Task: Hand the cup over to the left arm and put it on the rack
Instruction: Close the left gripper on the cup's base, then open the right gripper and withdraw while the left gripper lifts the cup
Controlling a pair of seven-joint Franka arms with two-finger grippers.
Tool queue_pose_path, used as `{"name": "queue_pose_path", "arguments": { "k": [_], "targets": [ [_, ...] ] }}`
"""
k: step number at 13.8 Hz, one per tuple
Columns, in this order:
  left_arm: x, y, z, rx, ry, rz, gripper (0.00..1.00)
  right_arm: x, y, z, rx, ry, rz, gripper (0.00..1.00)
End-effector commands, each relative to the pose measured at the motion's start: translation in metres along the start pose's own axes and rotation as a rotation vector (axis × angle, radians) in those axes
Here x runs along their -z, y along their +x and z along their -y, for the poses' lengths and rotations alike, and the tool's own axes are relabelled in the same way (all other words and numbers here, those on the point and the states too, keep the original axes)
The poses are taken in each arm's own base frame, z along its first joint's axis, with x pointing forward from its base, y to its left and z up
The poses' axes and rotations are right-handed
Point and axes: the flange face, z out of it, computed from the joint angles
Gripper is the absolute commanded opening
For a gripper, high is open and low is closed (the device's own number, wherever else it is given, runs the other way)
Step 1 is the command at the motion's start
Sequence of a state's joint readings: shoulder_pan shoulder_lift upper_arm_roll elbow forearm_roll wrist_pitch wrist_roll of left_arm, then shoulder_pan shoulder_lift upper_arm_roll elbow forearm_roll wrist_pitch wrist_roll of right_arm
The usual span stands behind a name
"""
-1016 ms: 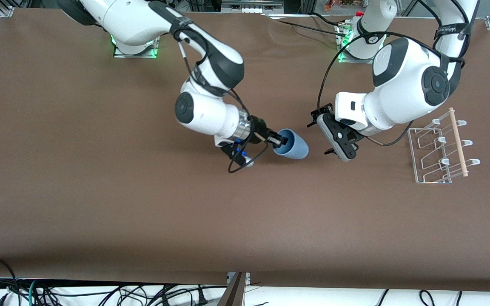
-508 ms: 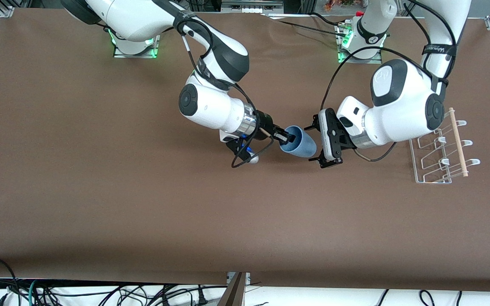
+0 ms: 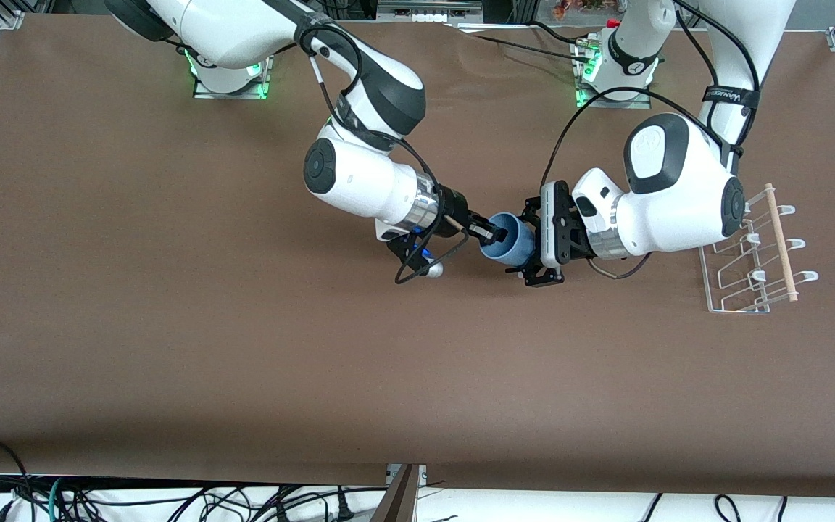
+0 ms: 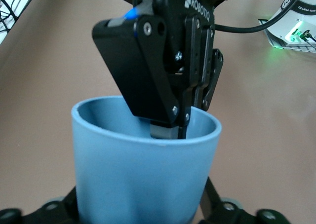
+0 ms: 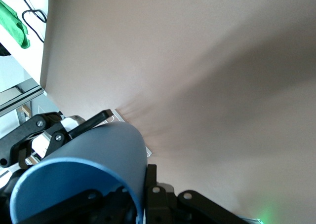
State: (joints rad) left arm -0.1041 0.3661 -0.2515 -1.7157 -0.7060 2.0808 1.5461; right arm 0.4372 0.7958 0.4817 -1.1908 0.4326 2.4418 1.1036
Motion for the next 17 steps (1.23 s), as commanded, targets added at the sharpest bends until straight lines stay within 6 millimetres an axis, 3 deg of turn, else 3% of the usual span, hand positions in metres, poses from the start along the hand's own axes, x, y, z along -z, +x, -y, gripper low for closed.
{"name": "queue_pose_path", "arguments": {
  "k": [1,2,4,6,7,9,11,12,14,15,17],
  "targets": [
    [0.003,0.005,0.001,-0.035,-0.007,-0.028,0.07,0.006,0.0,0.008,-0.027,0.027,0.011,0.08],
    [0.004,0.006,0.0,-0.035,-0.013,-0.029,0.03,0.007,0.0,0.008,-0.026,0.027,0.01,0.19],
    [0.008,0.005,0.001,-0.036,-0.012,-0.025,0.02,0.01,0.002,0.009,-0.031,0.031,0.008,0.39],
    [0.01,0.005,0.0,-0.035,-0.029,-0.024,0.02,0.015,0.003,0.011,-0.039,0.034,0.003,0.83],
    [0.013,0.005,0.0,-0.038,-0.028,-0.022,0.02,0.019,0.007,0.012,-0.049,0.036,-0.001,0.88],
    [0.026,0.011,-0.001,-0.042,-0.03,-0.022,0.0,0.051,0.02,0.022,-0.055,0.068,-0.025,0.97],
    [0.038,0.005,-0.001,-0.05,-0.045,0.04,0.0,0.088,0.039,0.026,-0.068,0.063,-0.038,0.98],
    [0.053,0.005,0.0,-0.061,-0.042,0.103,0.0,0.11,0.052,0.027,-0.077,0.052,-0.046,0.98],
    [0.072,0.005,-0.002,-0.042,-0.064,0.233,0.0,0.163,0.081,0.025,-0.1,0.034,-0.071,0.98],
    [0.081,0.005,-0.002,-0.026,-0.064,0.302,0.0,0.199,0.088,0.027,-0.094,0.041,-0.107,0.99],
    [0.091,0.001,-0.003,-0.002,-0.067,0.384,0.0,0.259,0.12,0.015,-0.119,0.012,-0.165,0.99]
  ]
}}
